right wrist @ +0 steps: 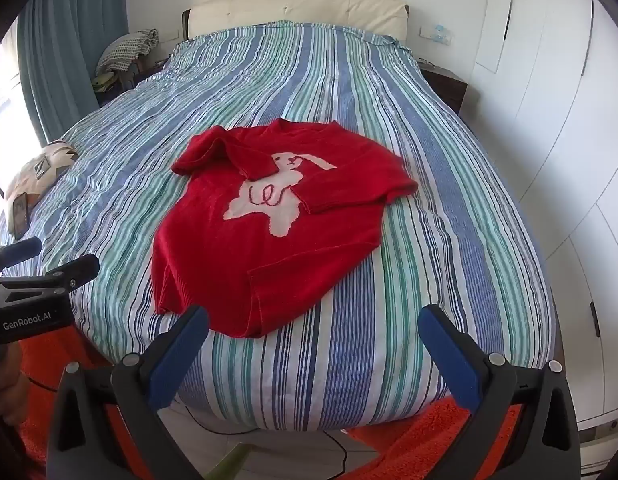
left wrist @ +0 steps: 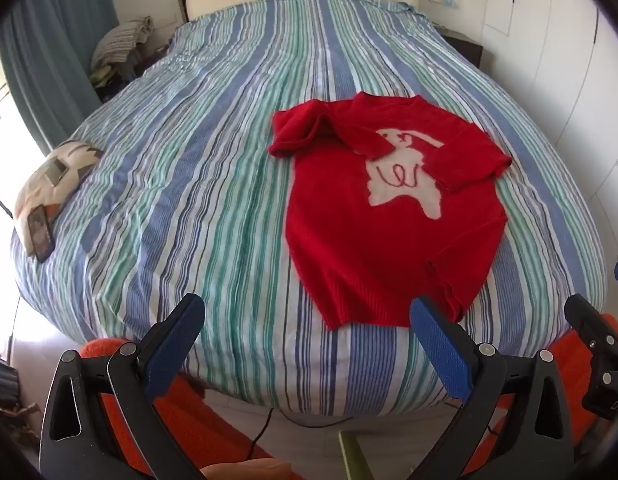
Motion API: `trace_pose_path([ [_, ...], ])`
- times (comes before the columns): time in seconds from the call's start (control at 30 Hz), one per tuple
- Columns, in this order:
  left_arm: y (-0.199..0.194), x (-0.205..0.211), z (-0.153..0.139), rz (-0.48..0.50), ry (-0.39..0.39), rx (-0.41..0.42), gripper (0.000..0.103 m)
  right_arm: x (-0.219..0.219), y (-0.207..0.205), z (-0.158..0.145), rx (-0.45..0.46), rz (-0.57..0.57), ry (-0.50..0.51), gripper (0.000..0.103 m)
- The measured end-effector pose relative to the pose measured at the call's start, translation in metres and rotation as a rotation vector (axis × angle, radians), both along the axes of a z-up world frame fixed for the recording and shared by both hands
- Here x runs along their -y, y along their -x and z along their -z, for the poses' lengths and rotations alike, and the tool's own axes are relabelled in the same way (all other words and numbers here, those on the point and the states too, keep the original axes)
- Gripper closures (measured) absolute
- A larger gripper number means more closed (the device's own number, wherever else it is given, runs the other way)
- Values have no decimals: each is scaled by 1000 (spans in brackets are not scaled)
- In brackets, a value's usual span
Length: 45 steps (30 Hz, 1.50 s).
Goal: Fold small clothes
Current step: 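Move both tools toward the hem of the red rabbit sweater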
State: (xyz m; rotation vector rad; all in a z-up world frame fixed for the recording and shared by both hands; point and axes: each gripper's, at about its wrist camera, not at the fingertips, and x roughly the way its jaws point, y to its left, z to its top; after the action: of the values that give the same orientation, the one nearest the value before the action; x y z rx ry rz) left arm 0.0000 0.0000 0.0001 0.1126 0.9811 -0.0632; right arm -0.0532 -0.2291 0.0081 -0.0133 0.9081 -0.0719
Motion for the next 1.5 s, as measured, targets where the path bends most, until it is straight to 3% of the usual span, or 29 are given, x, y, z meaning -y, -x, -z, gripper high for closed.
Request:
trace_pose_path([
  [0.2, -1, 5, 4, -3, -37, -3, 0, -3, 1, 1, -9, 5, 0, 0],
  [0.4, -1, -9, 14, -4, 20, -24, 0, -6, -1, 12, -12, -4, 5, 0],
  [0.53, -7, -21, 31, -52, -19, -27, 0, -6, -5, 16, -20, 3, -1, 0],
  [0.67, -11, -36, 48, -70, 3, -79, 0, -4, -8, 24, -28, 1, -16, 0],
  [0.77, -15, -48, 67, -105, 104, -158, 0, -4, -17, 35, -52, -15, -37, 0],
  [0.87, -18, -51, 86, -130, 107, -213, 1, -6, -23, 42, -63, -19, -49, 0],
  [1.0, -12, -52, 89, -130, 67, -184, 1, -6, -26, 51, -81, -17, -48, 0],
  [1.2, -14, -52, 87, -108, 129, -179, 1, 0, -29, 62, -114, 5, -49, 0],
  [1.5, -13, -48, 82, -92, 137, -151, 1, 0, -28, 66, -123, 8, -59, 0],
])
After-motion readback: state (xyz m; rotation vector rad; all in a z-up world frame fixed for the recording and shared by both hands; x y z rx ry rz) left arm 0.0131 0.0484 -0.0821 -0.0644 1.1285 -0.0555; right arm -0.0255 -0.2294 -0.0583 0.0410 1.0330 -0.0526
